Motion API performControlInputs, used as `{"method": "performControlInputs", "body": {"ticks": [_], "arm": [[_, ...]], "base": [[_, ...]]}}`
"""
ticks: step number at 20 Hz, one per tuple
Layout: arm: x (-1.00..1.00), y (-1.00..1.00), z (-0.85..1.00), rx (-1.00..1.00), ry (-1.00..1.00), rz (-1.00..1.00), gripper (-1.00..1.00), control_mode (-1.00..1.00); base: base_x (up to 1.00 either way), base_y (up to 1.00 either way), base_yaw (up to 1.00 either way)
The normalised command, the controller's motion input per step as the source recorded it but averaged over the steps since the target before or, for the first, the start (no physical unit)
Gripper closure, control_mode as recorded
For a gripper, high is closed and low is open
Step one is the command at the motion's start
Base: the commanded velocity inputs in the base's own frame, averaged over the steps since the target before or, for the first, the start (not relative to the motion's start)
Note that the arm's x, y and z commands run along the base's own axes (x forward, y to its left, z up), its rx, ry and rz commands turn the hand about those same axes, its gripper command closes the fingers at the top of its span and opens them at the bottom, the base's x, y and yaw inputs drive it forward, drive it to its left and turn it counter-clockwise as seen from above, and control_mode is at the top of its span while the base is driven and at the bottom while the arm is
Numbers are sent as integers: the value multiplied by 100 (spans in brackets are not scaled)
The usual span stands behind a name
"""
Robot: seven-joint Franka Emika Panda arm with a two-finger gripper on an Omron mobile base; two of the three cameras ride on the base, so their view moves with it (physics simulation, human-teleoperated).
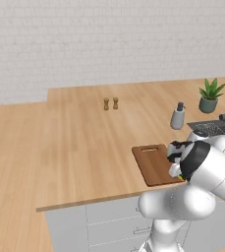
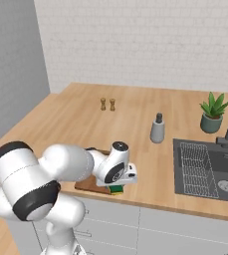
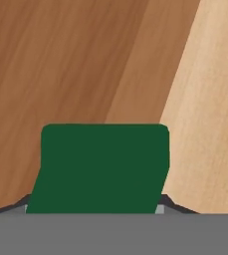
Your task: Pick up the sponge from the counter and clean the cutting board by briefly scrubbing or pressing down on the cutting board. Once finished, release the sponge.
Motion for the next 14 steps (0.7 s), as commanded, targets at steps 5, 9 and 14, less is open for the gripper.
{"method": "performControlInputs", "body": {"ticks": [5,9,14], "arm": [[-1,43,-9,0,0,0,100,-100],[-25,55,-25,1,0,0,100,-100],[-33,64,-52,2,0,0,100,-100]], "base": [[0,0,0],[0,0,0],[0,0,0]]}}
